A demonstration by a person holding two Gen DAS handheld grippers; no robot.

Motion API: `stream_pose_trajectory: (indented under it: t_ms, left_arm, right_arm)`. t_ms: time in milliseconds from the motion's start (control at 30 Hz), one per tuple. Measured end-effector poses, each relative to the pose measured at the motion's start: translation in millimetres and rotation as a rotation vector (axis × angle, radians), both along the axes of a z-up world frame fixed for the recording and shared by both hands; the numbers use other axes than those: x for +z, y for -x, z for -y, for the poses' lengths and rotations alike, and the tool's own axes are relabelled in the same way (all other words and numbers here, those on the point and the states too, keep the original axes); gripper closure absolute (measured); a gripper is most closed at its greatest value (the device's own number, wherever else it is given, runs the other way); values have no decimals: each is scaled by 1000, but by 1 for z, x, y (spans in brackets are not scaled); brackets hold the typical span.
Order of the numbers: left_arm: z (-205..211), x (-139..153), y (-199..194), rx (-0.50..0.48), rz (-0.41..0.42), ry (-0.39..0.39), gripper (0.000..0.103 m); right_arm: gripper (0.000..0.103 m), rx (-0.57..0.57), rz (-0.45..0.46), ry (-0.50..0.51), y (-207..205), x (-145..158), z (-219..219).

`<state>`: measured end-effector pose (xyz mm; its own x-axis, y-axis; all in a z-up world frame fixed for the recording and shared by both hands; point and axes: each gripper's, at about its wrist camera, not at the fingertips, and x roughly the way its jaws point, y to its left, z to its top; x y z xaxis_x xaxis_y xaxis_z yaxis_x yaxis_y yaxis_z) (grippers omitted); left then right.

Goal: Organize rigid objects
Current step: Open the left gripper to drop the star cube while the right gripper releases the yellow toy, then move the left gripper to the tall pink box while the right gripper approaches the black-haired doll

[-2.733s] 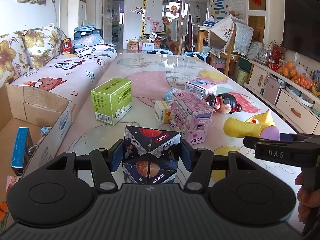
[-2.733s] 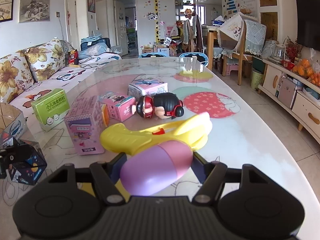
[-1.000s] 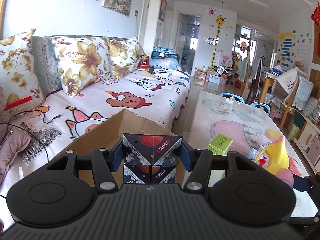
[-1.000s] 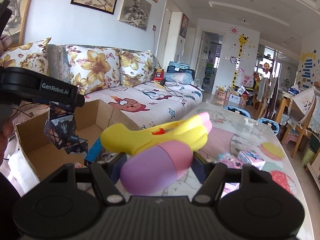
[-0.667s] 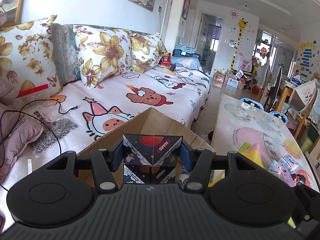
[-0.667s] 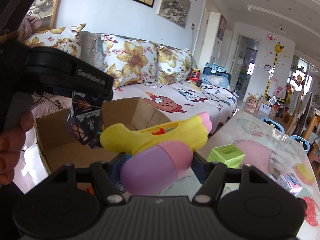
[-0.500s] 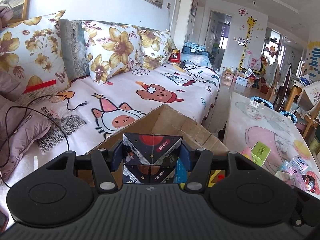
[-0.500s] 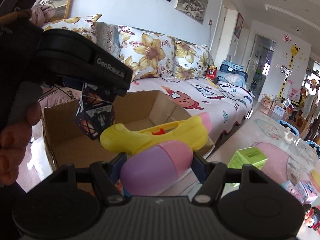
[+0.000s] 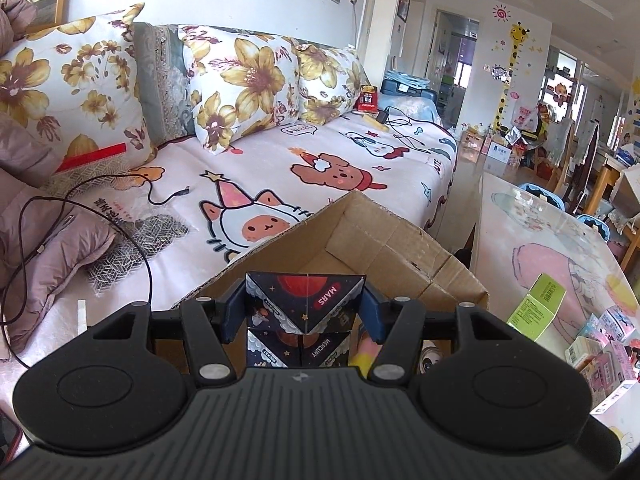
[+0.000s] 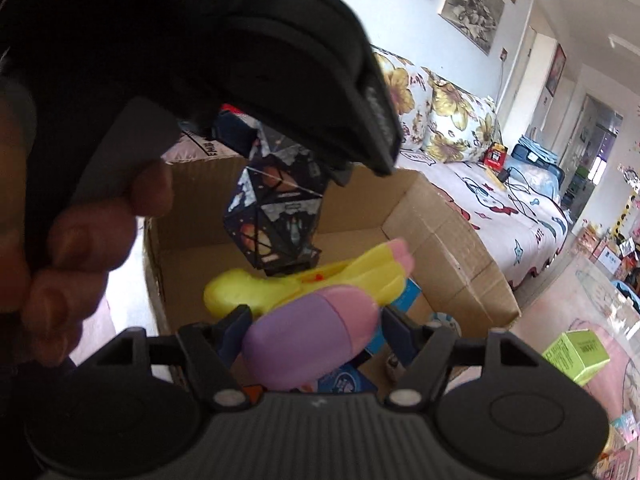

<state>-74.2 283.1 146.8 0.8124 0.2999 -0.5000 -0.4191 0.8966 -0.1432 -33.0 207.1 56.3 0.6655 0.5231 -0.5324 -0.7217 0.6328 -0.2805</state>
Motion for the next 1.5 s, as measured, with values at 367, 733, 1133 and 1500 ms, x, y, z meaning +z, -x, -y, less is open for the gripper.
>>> stream_pose_trajectory:
  t_ms: [367,733,1133,1500]
  left_arm:
    - [20,11,11,-40,35,-108,2]
    - [37,6,10,-124,17,-174,0]
    - [47,3,9,-191,13,-241,0]
    - [51,1,9,-231,6,-287,0]
  right_arm:
    - [14,-180,46,-100,34,22,51]
    - [12,-331,44,-155,35,22,86]
    - [12,-385,47,-202,42,23,116]
    - [12,-434,56,-234,49,21,143]
